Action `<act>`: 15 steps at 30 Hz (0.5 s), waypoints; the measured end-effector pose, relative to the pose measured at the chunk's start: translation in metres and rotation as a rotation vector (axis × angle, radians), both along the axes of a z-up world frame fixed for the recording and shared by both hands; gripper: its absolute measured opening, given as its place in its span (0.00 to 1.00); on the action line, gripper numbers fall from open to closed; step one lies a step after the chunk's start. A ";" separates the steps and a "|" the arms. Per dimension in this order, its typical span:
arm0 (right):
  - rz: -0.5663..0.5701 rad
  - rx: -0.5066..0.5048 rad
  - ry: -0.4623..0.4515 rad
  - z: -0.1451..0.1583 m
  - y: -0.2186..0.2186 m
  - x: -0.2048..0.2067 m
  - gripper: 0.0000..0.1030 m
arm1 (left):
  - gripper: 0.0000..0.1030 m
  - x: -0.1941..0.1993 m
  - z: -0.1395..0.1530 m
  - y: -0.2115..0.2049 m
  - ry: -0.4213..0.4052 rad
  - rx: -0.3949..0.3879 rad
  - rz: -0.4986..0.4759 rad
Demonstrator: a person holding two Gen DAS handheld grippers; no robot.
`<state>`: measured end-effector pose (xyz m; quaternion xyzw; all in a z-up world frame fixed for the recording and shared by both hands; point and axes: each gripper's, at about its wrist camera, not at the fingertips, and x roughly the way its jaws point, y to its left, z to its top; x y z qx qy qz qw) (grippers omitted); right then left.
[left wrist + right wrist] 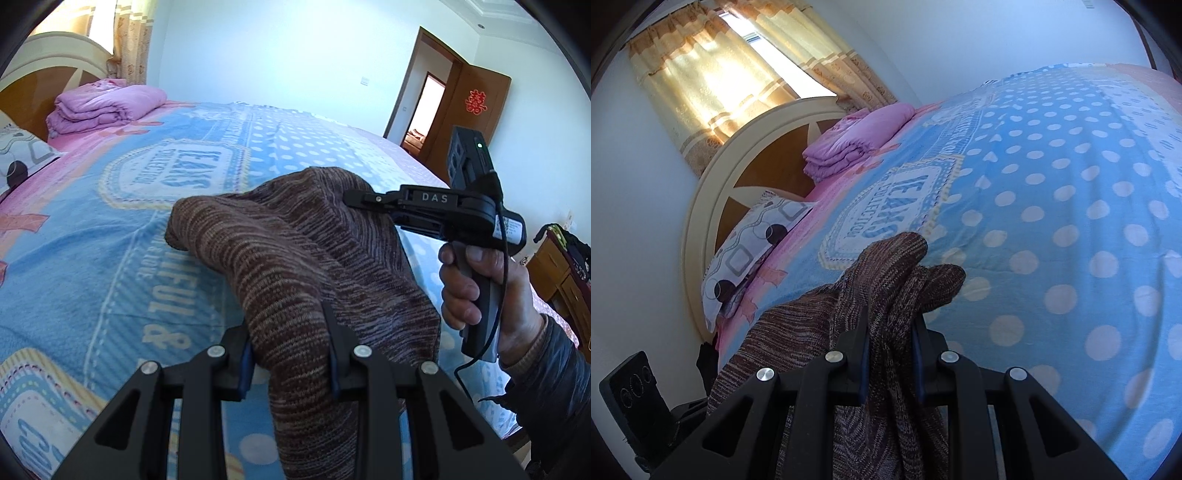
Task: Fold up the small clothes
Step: 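Pinch the folded sweater edge with the left gripper while the right gripper holds its corner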
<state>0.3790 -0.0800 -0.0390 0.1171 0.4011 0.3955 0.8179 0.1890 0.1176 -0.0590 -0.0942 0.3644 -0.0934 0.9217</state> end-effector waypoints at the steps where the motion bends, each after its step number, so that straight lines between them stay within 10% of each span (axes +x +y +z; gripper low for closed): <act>1: 0.007 -0.006 0.002 -0.001 0.004 0.001 0.18 | 0.31 -0.001 -0.001 0.002 0.001 0.002 0.003; 15: 0.045 -0.130 0.038 -0.038 0.059 0.009 0.18 | 0.31 -0.012 -0.033 0.027 0.052 -0.004 0.040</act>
